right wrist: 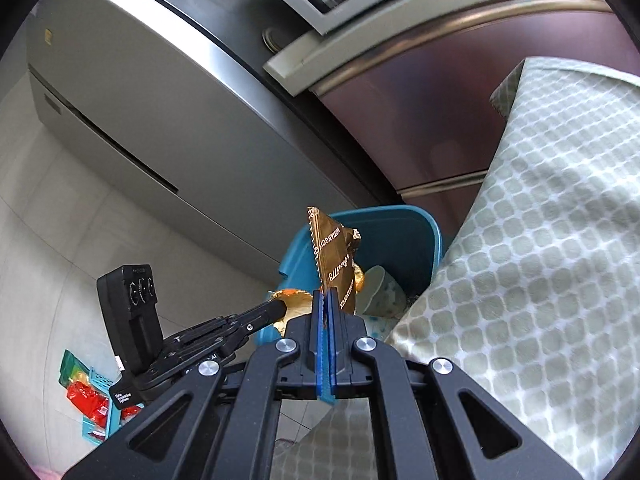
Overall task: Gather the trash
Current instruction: 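Carry peel and brown wrapper to the teal bin and open both tools, then swing both open tools back over the table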
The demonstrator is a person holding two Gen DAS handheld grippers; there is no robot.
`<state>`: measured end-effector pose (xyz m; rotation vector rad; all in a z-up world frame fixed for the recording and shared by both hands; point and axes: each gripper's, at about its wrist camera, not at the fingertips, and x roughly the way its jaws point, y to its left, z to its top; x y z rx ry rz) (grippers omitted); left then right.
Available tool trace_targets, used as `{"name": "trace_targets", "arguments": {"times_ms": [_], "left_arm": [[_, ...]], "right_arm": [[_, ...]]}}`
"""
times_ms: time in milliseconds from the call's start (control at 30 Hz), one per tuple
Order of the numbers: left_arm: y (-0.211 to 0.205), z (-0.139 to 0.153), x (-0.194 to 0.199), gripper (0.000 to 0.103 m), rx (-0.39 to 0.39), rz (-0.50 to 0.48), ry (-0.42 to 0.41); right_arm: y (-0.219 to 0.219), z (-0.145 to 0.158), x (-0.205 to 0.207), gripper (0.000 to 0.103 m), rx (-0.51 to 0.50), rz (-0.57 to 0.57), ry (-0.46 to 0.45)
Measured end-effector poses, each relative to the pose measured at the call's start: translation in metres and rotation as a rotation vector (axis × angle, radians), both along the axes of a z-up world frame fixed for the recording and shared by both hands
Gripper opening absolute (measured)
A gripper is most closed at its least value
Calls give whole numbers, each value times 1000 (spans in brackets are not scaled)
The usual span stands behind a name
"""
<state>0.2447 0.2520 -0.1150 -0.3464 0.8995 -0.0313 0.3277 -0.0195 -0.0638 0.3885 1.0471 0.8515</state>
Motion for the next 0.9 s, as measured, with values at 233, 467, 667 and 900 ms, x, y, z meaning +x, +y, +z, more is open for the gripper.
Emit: {"name": "trace_targets", "arguments": {"times_ms": [233, 467, 667, 900], "left_arm": [[-8, -35, 22, 13, -42, -22, 79], [-15, -34, 16, 15, -44, -35, 46], [-36, -6, -2, 21, -12, -88, -41], [-84, 37, -19, 28, 22, -210, -163]], "right_arm": [[8, -8, 4, 15, -41, -16, 2], [-13, -7, 2, 21, -20, -26, 2], [-45, 6, -11, 26, 21, -35, -25], [-104, 31, -40, 30, 43, -104, -103]]}}
